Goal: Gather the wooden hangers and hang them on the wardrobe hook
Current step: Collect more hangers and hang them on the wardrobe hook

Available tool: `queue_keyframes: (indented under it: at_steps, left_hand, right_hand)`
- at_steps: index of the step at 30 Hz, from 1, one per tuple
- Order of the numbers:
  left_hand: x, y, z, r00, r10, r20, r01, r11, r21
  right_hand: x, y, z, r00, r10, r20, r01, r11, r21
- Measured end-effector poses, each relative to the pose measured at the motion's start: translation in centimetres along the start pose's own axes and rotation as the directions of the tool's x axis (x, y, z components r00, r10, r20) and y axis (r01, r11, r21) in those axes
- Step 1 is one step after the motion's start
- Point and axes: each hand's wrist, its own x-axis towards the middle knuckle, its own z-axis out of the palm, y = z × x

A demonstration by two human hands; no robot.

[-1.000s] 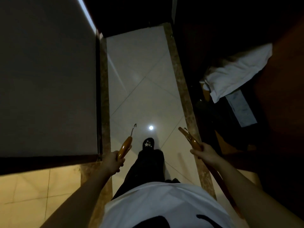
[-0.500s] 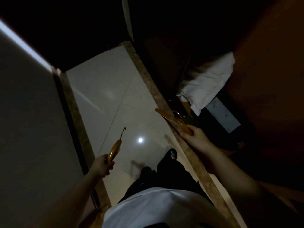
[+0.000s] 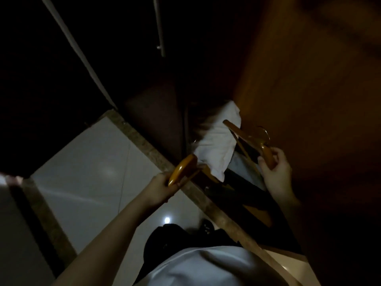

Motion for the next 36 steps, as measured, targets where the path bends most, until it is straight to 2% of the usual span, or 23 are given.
queue_keyframes:
  at_steps: [4,8,10,11,12,13,15,17,18,20,22,25,29,31,33,36]
  left_hand:
    - [5.2,5.4,-3.5,0.957,0.189,0.218,-0.226,0.962,0.156]
    - [8.8,10.4,-6.4,0.851,0.359,0.383,-0.461,0.859,0.22]
    - [9.8,13.2,-7.8,0.768,0.462,0.444,-0.608,0.745,0.275]
    - [10.1,14.7,-8.5,0.709,0.516,0.481,-0.692,0.64,0.334]
    - [10.2,16.2,-9.0,0.65,0.552,0.522,-0.76,0.492,0.425]
    - [10.1,17.6,-9.6,0.588,0.587,0.557,-0.796,0.298,0.526]
    - [9.9,19.7,-10.6,0.461,0.656,0.597,-0.751,-0.07,0.657]
    - [10.0,21.3,-11.5,0.255,0.746,0.616,-0.704,-0.293,0.647]
    - [10.0,22.1,-11.9,0.147,0.778,0.611,-0.688,-0.364,0.628]
    - [10.1,24.0,-12.8,0.011,0.839,0.545,-0.672,-0.397,0.625]
    - [9.8,26.3,-13.6,-0.076,0.879,0.47,-0.643,-0.404,0.651]
    - [9.1,30.0,-14.5,-0.149,0.902,0.404,-0.593,-0.409,0.694]
    - [8.4,34.5,-14.8,-0.171,0.888,0.428,-0.53,-0.449,0.72]
    - [8.1,36.3,-14.7,-0.199,0.897,0.395,-0.569,-0.433,0.699]
    - [7.9,38.1,-14.5,-0.266,0.904,0.336,-0.632,-0.427,0.647]
    - [7.7,41.1,-14.4,-0.359,0.887,0.292,-0.642,-0.461,0.613]
  right_hand:
    - [2.9,-3.2,-2.0,0.991,-0.06,-0.122,0.06,0.998,-0.002]
    - [4.3,-7.2,-3.7,0.983,-0.086,-0.16,0.091,0.996,0.022]
    - [4.2,-9.3,-4.6,0.972,-0.117,-0.205,0.123,0.992,0.019]
    - [4.0,-10.2,-5.1,0.965,-0.132,-0.225,0.139,0.99,0.018]
    - [3.8,-11.2,-5.6,0.958,-0.146,-0.245,0.154,0.988,0.012]
    - [3.5,-12.2,-6.0,0.951,-0.159,-0.265,0.166,0.986,0.004]
    - [2.7,-13.9,-6.9,0.934,-0.189,-0.303,0.193,0.981,-0.017]
    - [1.7,-15.4,-7.5,0.913,-0.23,-0.338,0.227,0.973,-0.049]
    - [1.2,-16.0,-7.8,0.898,-0.249,-0.362,0.241,0.968,-0.068]
    - [0.3,-17.3,-8.5,0.87,-0.274,-0.41,0.255,0.962,-0.101]
    - [-0.5,-18.6,-9.3,0.852,-0.274,-0.445,0.236,0.962,-0.14]
    - [-1.7,-20.7,-10.8,0.821,-0.284,-0.495,0.201,0.956,-0.216]
    - [-3.0,-23.7,-13.1,0.767,-0.357,-0.533,0.239,0.93,-0.279]
    - [-3.2,-25.2,-14.4,0.757,-0.362,-0.544,0.249,0.93,-0.271]
    - [-3.1,-26.7,-15.8,0.731,-0.394,-0.557,0.275,0.918,-0.287]
    - [-2.3,-28.7,-18.4,0.652,-0.453,-0.608,0.273,0.889,-0.368]
